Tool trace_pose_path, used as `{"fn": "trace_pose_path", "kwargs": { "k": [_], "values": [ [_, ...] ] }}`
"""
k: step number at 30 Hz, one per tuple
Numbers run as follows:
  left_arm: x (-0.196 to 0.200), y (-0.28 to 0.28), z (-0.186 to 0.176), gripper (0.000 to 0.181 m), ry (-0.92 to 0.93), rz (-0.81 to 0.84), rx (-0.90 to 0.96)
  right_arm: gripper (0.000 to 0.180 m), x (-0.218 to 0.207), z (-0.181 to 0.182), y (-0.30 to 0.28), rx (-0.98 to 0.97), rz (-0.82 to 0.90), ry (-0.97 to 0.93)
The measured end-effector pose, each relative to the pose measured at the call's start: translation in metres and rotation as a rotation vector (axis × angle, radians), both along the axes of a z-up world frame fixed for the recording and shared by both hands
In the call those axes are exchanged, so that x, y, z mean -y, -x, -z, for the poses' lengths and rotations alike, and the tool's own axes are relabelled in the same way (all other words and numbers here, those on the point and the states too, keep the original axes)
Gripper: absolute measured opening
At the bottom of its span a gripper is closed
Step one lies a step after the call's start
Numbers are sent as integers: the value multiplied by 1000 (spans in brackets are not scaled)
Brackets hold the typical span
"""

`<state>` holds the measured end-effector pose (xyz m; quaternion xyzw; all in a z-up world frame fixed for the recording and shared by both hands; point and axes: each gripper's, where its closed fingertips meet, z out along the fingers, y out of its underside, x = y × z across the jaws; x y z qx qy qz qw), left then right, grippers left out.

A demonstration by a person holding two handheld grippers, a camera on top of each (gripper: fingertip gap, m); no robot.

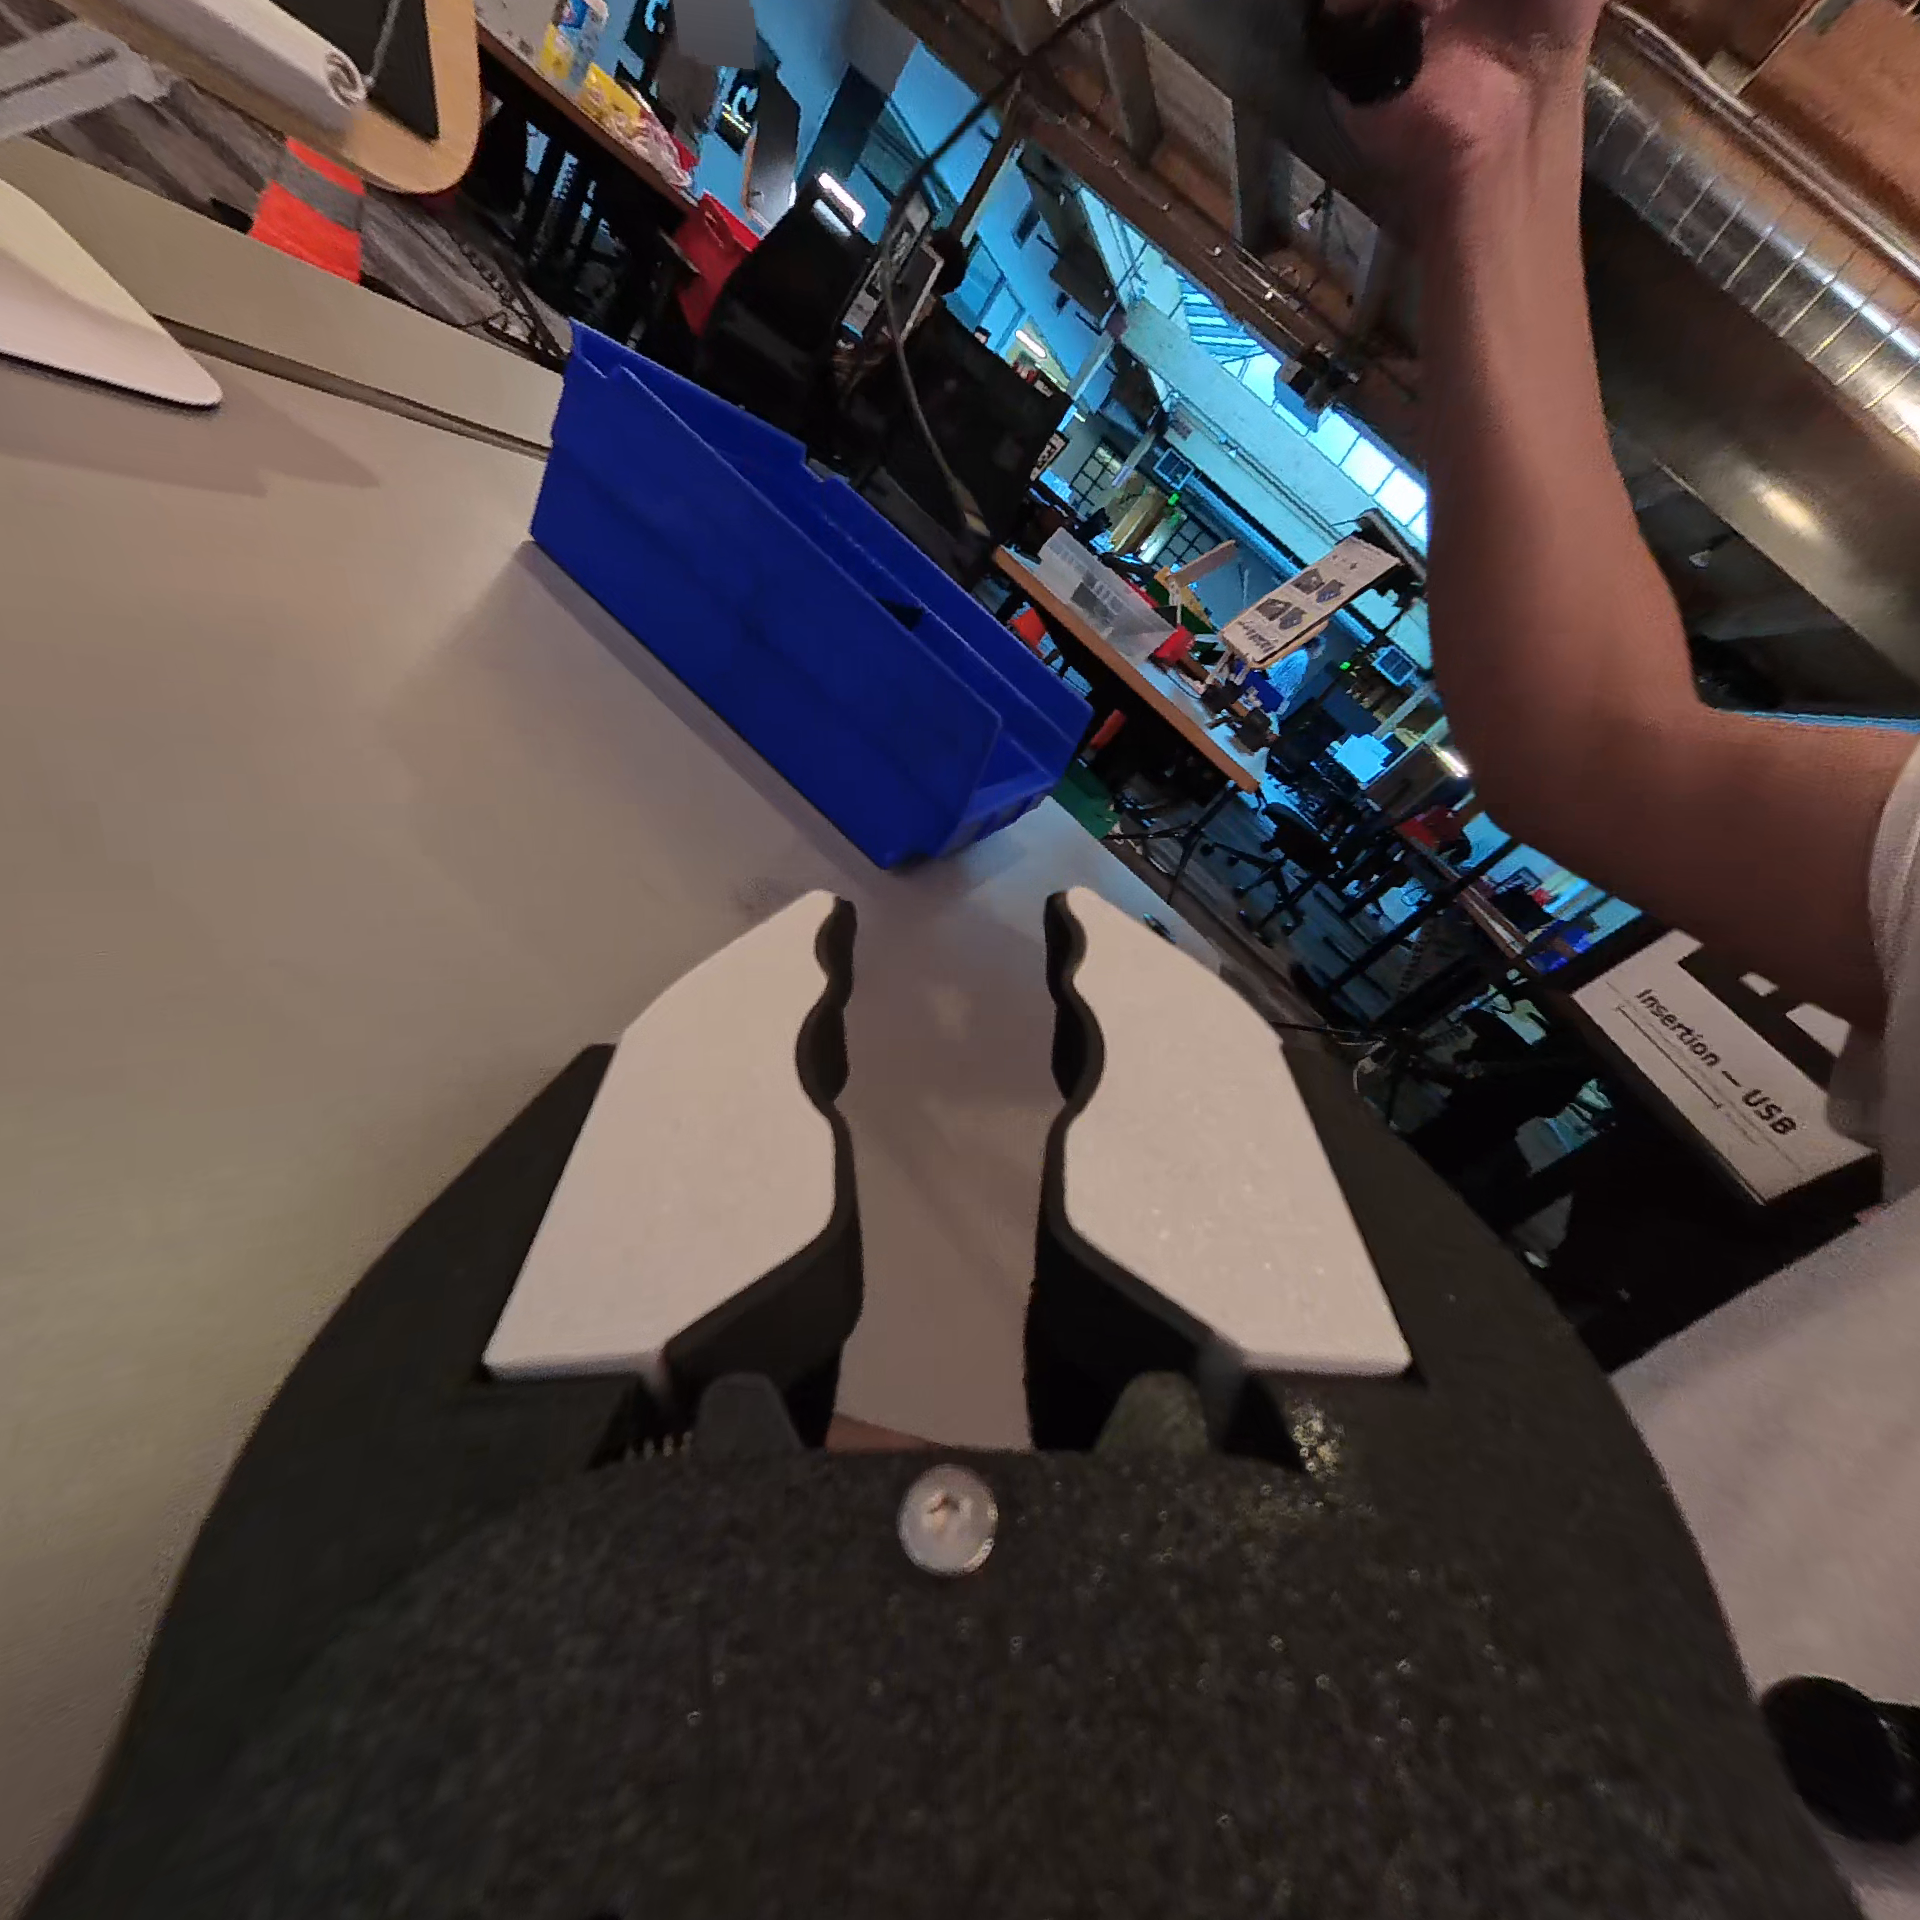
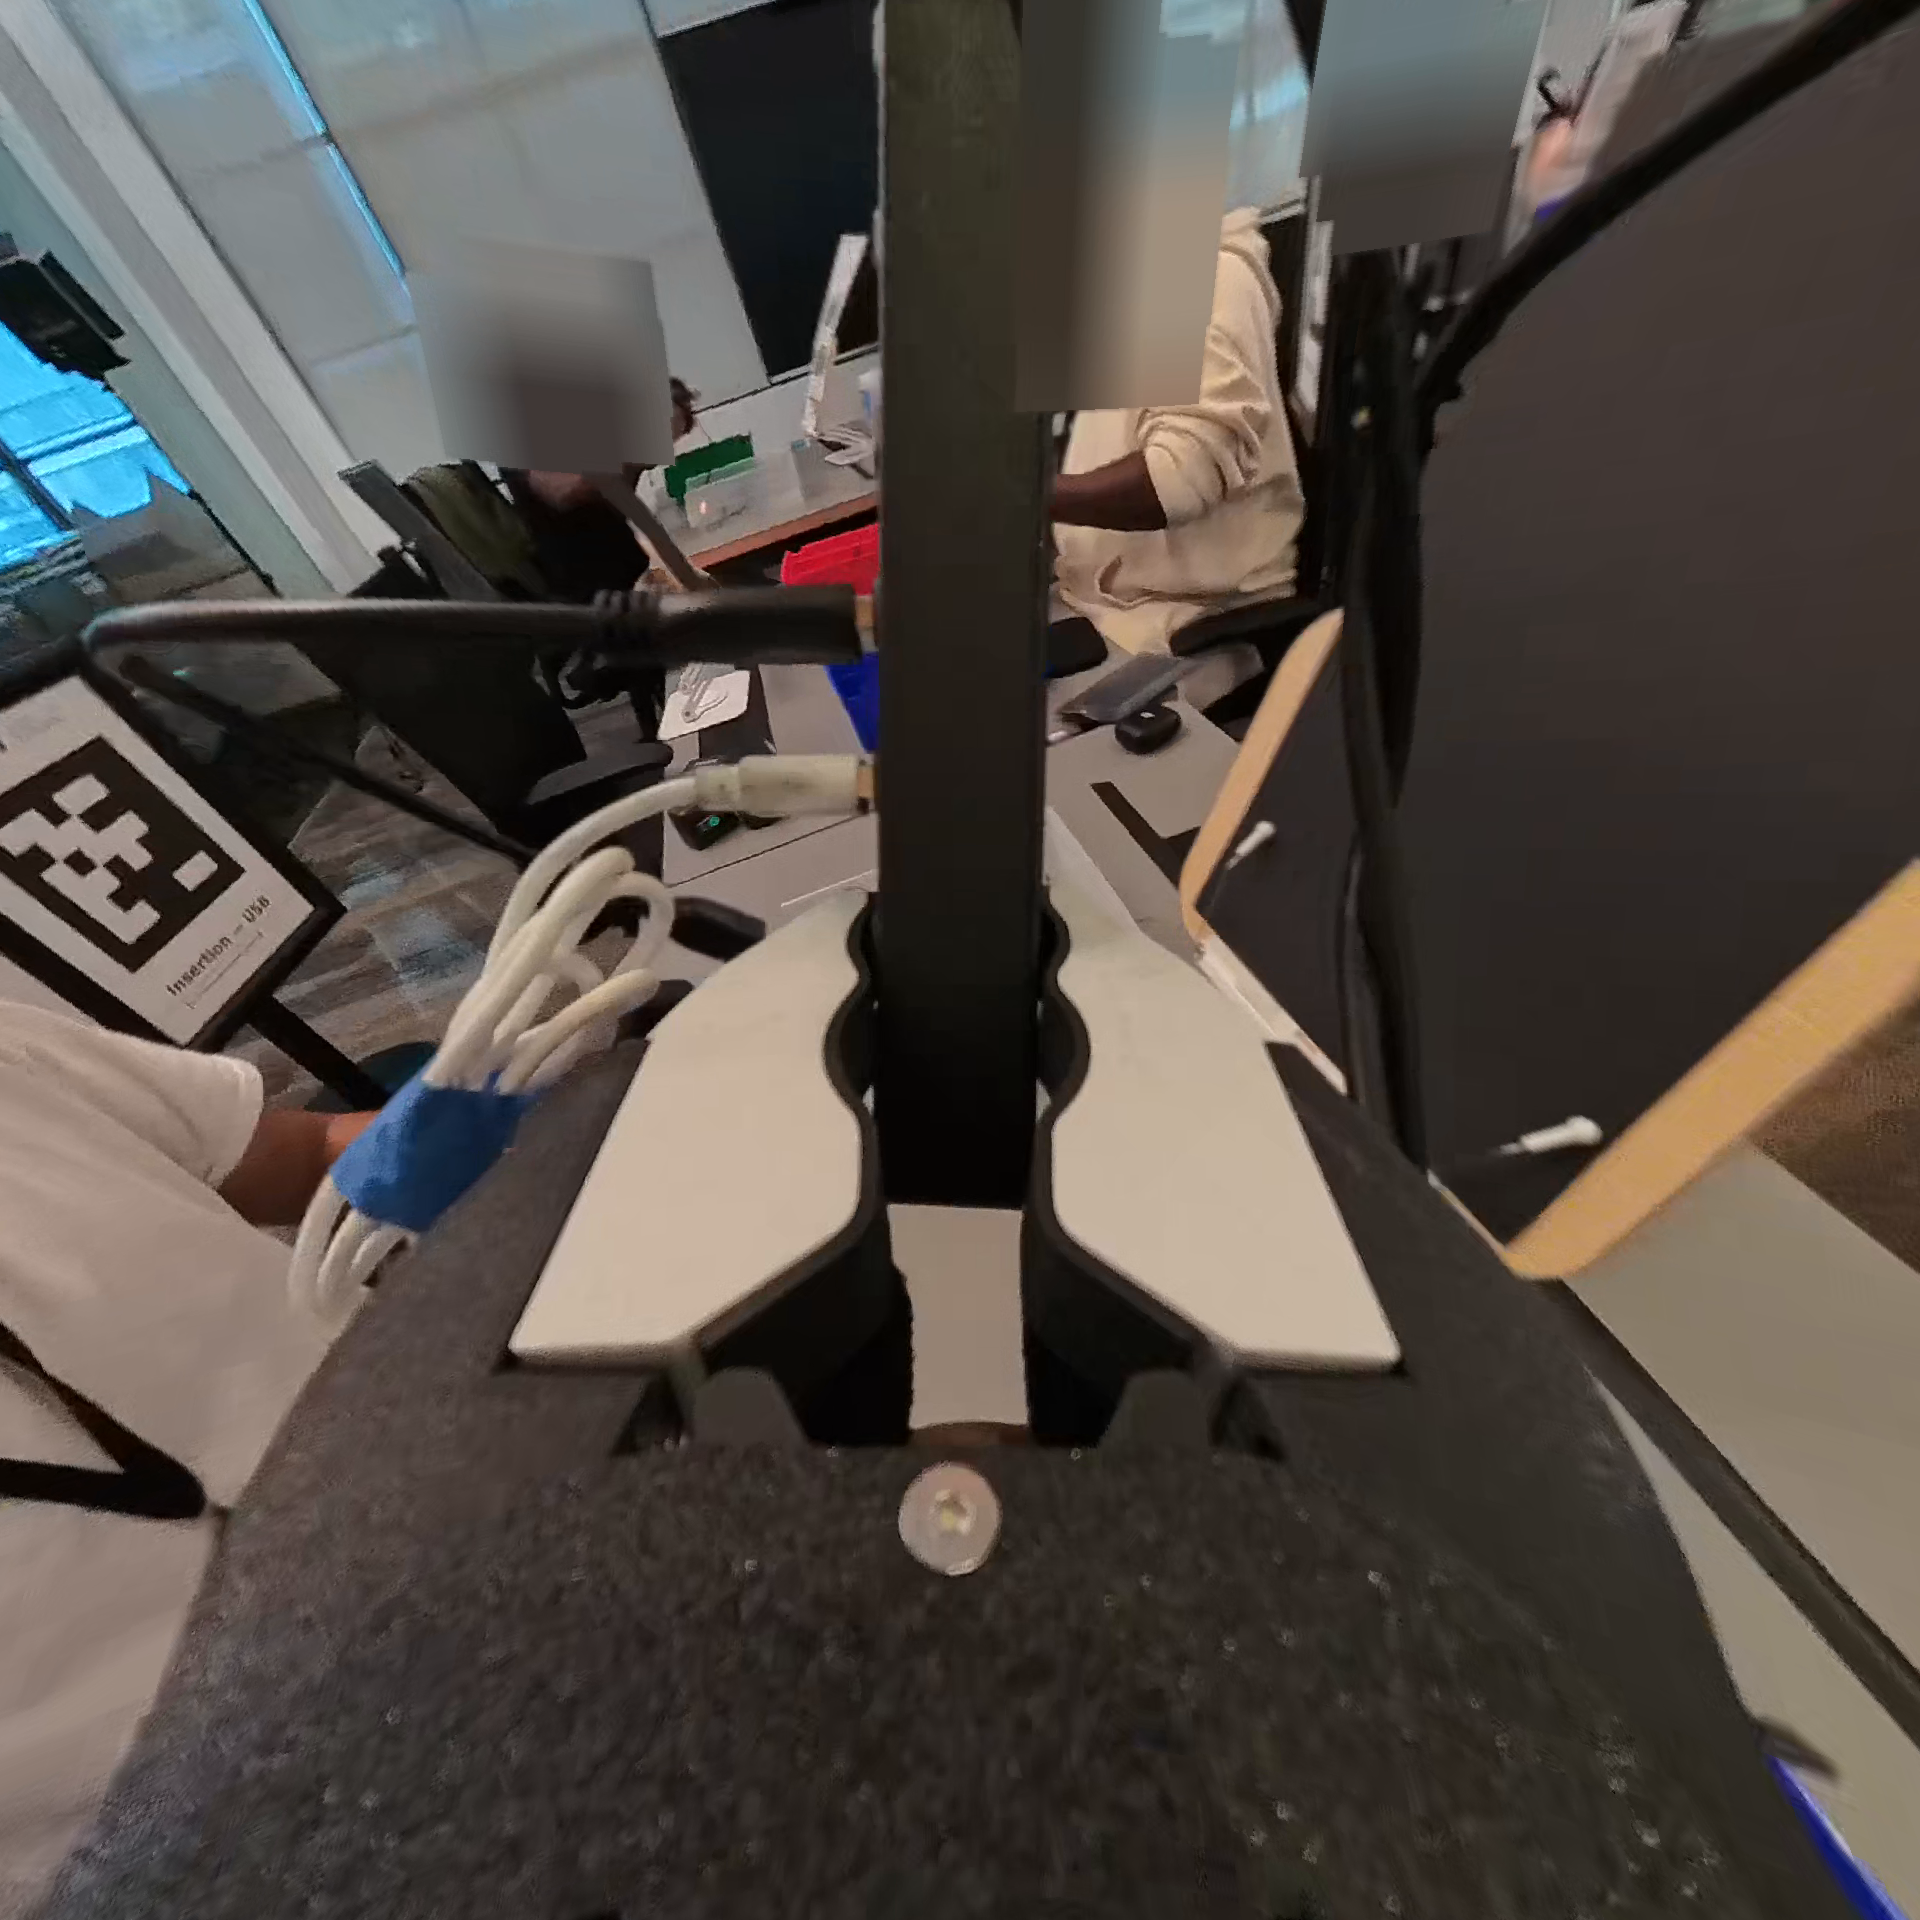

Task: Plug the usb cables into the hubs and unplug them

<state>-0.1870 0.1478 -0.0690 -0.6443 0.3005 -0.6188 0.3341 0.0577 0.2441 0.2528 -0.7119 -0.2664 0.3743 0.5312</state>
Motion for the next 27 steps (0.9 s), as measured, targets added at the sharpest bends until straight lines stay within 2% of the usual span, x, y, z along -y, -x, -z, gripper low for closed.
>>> {"fn": "trace_pose_path", "kwargs": {
  "k": [3, 6, 16, 20, 24, 27],
  "values": [
    [7, -4, 3, 35, -24, 25, -24, 26, -13, 5, -33, -25, 91, 19],
    [14, -9, 9, 35, -79, 50, -76, 26, -23, 27, -60, -26, 166, 37],
    [21, -13, 12, 35, -126, 72, -114, 27, -36, 158, -119, 40, 286, 236],
    [20, -13, 14, 35, -123, 70, -121, 27, -33, 219, -148, 281, 357, 326],
    [19, -14, 15, 35, -112, 71, -122, 27, -21, 290, -184, 700, 400, 448],
    [20, -14, 16, 35, -109, 76, -123, 26, -21, 319, -208, 996, 467, 469]
  ]
}}
